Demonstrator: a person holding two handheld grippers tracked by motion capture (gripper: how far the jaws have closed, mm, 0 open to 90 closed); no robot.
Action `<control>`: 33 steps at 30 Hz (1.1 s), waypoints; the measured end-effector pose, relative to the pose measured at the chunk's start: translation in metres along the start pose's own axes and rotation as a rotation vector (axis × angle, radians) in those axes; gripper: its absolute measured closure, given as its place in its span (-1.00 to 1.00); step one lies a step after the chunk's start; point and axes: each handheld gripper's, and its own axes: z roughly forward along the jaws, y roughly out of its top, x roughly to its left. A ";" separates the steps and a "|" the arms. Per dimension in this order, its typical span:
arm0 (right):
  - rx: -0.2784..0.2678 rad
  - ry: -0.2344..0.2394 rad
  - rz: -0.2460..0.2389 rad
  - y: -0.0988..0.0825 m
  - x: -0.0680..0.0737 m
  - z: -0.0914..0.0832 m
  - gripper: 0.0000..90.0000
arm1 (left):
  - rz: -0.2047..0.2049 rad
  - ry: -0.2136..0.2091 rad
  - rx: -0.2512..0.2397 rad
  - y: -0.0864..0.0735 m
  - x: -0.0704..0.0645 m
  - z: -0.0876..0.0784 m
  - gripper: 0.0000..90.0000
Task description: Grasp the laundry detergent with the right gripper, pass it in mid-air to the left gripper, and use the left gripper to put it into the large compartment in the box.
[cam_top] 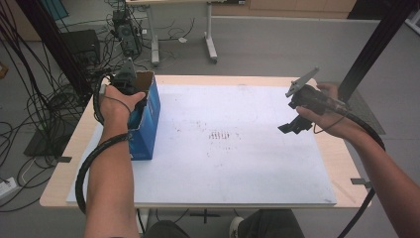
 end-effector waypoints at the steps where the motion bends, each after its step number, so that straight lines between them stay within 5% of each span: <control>1: 0.002 -0.001 0.000 0.001 0.000 0.000 -0.89 | 0.003 0.007 -0.005 -0.001 0.000 -0.001 -0.30; 18: -0.010 -0.001 -0.021 0.011 0.004 -0.001 -0.89 | 0.025 0.000 -0.038 -0.006 -0.002 -0.029 -0.36; 33: -0.001 -0.016 -0.015 0.015 0.003 -0.002 -0.89 | 0.055 0.010 -0.108 -0.017 -0.010 -0.079 -0.38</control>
